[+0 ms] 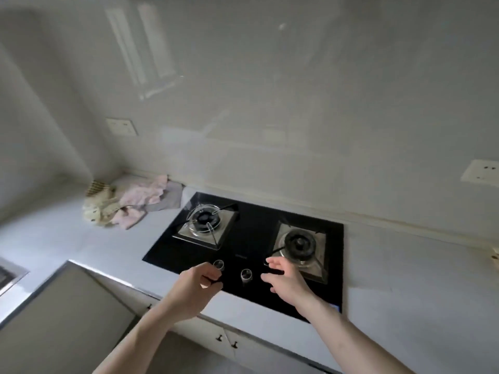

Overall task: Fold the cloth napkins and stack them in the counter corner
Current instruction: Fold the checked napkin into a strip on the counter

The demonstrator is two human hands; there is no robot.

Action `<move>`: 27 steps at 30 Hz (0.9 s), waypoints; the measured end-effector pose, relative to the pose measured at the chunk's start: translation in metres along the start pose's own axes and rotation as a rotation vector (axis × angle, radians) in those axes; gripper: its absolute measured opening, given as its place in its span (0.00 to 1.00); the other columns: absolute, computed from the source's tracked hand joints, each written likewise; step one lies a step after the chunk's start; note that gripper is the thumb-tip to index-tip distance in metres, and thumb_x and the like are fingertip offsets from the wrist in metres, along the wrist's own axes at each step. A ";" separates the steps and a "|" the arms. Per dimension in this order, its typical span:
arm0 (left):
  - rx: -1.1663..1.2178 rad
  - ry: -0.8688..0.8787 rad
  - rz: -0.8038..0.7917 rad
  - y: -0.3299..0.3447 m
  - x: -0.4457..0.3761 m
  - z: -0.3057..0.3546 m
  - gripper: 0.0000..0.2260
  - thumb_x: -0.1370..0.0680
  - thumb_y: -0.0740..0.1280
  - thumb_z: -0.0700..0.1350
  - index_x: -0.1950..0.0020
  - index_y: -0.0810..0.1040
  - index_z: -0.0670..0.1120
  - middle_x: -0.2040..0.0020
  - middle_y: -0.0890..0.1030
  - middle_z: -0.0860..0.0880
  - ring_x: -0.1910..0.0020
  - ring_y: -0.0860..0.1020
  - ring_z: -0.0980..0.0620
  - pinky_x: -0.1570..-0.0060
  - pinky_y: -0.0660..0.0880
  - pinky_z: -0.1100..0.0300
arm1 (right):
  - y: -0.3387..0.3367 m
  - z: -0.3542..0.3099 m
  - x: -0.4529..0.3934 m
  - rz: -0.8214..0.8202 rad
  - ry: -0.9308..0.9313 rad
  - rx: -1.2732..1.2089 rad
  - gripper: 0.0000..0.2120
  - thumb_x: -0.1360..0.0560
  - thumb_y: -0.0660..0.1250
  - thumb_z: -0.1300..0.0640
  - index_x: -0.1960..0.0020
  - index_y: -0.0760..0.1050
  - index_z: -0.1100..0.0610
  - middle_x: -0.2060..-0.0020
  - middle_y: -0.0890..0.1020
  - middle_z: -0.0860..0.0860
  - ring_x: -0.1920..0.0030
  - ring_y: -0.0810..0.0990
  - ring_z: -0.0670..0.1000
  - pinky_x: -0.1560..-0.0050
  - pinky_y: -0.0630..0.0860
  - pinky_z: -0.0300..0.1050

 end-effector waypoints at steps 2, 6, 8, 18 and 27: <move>0.020 -0.066 0.049 -0.029 0.023 -0.043 0.06 0.21 0.71 0.50 0.46 0.79 0.58 0.50 0.82 0.59 0.53 0.80 0.63 0.58 0.73 0.70 | 0.045 -0.019 0.002 -0.058 -0.035 0.097 0.23 0.31 0.73 0.48 0.37 0.74 0.40 0.36 0.76 0.42 0.38 0.78 0.46 0.34 0.76 0.53; 0.089 -0.147 0.145 -0.079 0.058 -0.110 0.06 0.22 0.71 0.51 0.47 0.80 0.59 0.48 0.82 0.61 0.51 0.81 0.64 0.54 0.75 0.67 | 0.119 -0.064 0.004 -0.192 -0.118 0.235 0.22 0.27 0.72 0.50 0.34 0.74 0.43 0.36 0.75 0.39 0.42 0.80 0.42 0.37 0.72 0.44; 0.121 -0.178 0.197 -0.102 0.067 -0.135 0.05 0.22 0.71 0.51 0.47 0.79 0.59 0.50 0.83 0.61 0.53 0.80 0.66 0.56 0.74 0.70 | 0.150 -0.082 -0.003 -0.242 -0.154 0.289 0.23 0.29 0.72 0.47 0.35 0.73 0.40 0.36 0.75 0.38 0.41 0.79 0.41 0.35 0.72 0.47; 0.168 -0.324 0.284 -0.179 0.054 -0.247 0.07 0.23 0.72 0.51 0.46 0.80 0.60 0.47 0.82 0.62 0.50 0.81 0.64 0.54 0.73 0.70 | 0.303 -0.134 -0.072 -0.448 -0.214 0.328 0.22 0.25 0.71 0.50 0.32 0.72 0.43 0.36 0.74 0.39 0.40 0.76 0.40 0.42 0.74 0.40; 0.130 -0.368 0.301 -0.241 -0.007 -0.323 0.04 0.23 0.72 0.52 0.49 0.81 0.59 0.44 0.76 0.59 0.51 0.81 0.62 0.50 0.75 0.65 | 0.388 -0.182 -0.155 -0.523 -0.218 0.361 0.20 0.23 0.71 0.53 0.34 0.73 0.43 0.37 0.74 0.41 0.41 0.77 0.42 0.46 0.73 0.38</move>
Point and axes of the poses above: each hand's wrist, its own x-axis away from the middle knuckle, its own y-axis out of the palm, z = x × y, the point moved 6 cm from there along -x, towards the middle knuckle
